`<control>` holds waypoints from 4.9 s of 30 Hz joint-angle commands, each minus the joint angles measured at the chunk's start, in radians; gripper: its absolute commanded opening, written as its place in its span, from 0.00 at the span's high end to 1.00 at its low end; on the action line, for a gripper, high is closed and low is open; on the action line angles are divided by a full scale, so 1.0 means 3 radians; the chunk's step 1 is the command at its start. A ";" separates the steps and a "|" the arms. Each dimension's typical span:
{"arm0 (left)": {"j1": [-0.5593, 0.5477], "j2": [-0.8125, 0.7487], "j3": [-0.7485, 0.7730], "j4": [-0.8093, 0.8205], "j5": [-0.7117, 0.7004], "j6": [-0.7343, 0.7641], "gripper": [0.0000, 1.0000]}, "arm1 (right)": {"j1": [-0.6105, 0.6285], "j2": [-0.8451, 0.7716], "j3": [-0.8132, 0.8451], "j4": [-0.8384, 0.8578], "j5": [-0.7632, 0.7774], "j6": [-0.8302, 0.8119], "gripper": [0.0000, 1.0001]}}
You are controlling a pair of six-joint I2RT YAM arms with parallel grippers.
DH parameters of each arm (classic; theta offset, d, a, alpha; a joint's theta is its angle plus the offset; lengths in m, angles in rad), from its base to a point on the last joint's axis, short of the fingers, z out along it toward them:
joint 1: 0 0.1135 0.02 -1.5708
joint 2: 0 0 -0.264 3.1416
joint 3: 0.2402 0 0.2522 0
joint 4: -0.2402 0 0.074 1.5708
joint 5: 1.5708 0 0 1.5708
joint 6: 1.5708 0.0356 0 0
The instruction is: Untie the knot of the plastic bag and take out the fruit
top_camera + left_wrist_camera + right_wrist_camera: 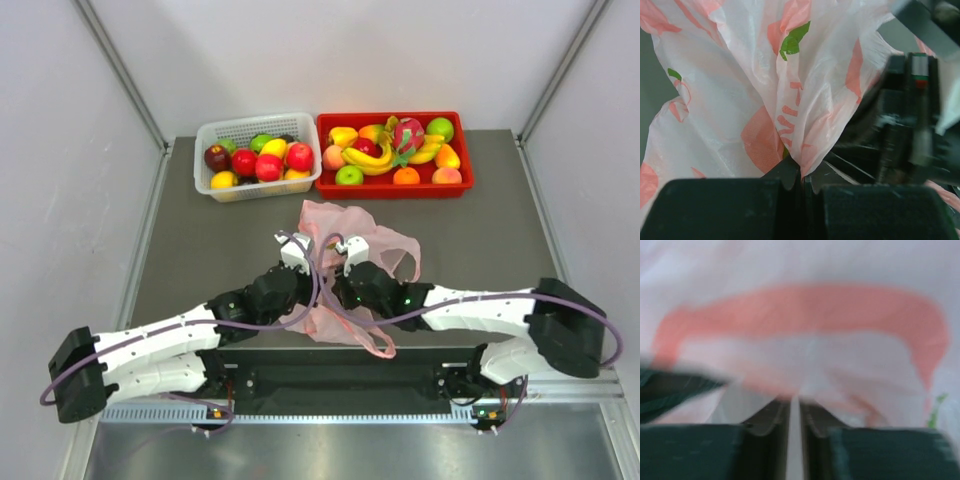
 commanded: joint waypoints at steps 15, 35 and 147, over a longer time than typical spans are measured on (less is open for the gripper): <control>0.0002 -0.0392 -0.0356 -0.0209 -0.0062 -0.0163 1.00 | -0.0405 0.1425 0.1059 0.0993 0.1051 0.0114 0.00; 0.0002 -0.0771 -0.0847 -0.0587 -0.0113 -0.0602 1.00 | -0.0559 0.2076 0.1469 0.1470 -0.0007 -0.0173 0.00; 0.0002 -0.1292 -0.0714 -0.1139 -0.0527 -0.1047 1.00 | -0.0395 0.2879 0.2313 0.0483 0.0723 -0.0168 0.48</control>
